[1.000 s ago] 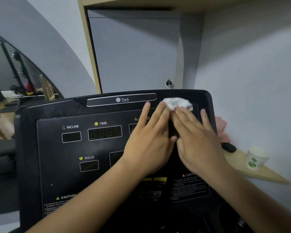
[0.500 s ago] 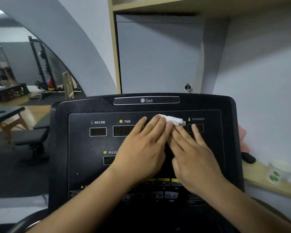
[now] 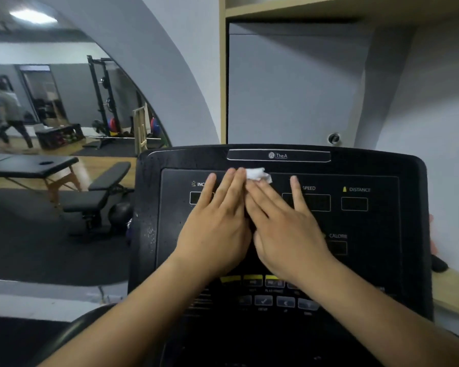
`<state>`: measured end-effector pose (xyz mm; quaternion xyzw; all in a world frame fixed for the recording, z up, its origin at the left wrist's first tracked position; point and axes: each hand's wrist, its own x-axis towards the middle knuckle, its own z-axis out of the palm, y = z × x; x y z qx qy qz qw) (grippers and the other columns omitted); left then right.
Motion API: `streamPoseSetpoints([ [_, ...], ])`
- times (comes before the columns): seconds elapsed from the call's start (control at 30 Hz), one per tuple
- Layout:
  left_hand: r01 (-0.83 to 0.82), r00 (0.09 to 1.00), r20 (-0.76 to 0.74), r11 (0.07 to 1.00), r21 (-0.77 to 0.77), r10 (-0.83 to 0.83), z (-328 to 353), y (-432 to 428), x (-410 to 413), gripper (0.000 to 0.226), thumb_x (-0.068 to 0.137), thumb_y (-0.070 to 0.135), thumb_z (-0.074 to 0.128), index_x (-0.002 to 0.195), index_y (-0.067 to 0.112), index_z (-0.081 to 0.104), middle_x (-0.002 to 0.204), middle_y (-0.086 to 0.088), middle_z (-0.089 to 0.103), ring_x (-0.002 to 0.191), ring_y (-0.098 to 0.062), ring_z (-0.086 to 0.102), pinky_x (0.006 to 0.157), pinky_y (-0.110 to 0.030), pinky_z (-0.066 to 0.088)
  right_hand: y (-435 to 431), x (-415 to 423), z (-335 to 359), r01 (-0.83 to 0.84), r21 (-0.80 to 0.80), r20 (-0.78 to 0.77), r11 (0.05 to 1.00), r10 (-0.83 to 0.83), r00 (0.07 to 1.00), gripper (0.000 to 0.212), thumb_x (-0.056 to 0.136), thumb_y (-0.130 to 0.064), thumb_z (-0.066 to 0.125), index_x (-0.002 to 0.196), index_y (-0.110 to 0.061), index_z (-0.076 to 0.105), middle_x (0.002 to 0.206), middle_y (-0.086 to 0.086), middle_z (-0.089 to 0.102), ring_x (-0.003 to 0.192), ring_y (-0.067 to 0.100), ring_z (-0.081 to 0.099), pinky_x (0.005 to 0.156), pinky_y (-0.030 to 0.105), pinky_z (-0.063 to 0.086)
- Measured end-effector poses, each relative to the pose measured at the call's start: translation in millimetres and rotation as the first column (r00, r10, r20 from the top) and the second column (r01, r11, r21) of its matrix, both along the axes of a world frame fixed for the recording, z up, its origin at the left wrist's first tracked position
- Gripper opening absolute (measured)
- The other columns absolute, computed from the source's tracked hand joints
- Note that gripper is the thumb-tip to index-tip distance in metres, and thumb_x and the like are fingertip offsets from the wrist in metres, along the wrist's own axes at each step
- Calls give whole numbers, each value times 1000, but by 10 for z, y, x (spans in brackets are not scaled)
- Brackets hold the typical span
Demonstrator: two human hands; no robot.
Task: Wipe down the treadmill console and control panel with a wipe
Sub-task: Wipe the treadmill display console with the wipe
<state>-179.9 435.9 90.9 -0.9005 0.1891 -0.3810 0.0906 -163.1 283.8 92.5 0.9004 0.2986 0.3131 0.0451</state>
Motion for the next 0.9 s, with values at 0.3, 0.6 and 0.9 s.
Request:
streamPoseSetpoints([
  [0.3, -2, 999, -35, 995, -97, -2, -136, 285, -168, 62, 94, 31, 30, 147, -1, 34, 153, -24, 33, 144, -35, 28, 116, -56, 24, 286, -122, -37, -12, -56, -53, 998, 9, 999, 65, 84, -31, 27, 142, -8, 43, 151, 7, 38, 142, 22, 31, 108, 69, 20],
  [0.6, -117, 992, -60, 985, -127, 111, 240, 567, 77, 63, 98, 29, 19, 153, 0, 9, 160, -26, 8, 149, -37, 5, 120, -51, -1, 671, 60, 460, 21, -68, -73, 997, -26, 997, 63, 94, -30, 23, 153, -15, 8, 162, 0, 0, 148, 16, -6, 113, 64, -3],
  [0.9, -165, 979, -162, 946, -278, 123, 203, 878, -66, 60, 97, 26, 21, 151, -1, 19, 158, -29, 15, 149, -37, 9, 120, -46, -3, 1038, 15, 367, -91, -139, -48, 986, 86, 995, 60, 93, -26, 31, 151, -13, 24, 162, 0, 10, 148, 15, 4, 112, 65, -3],
])
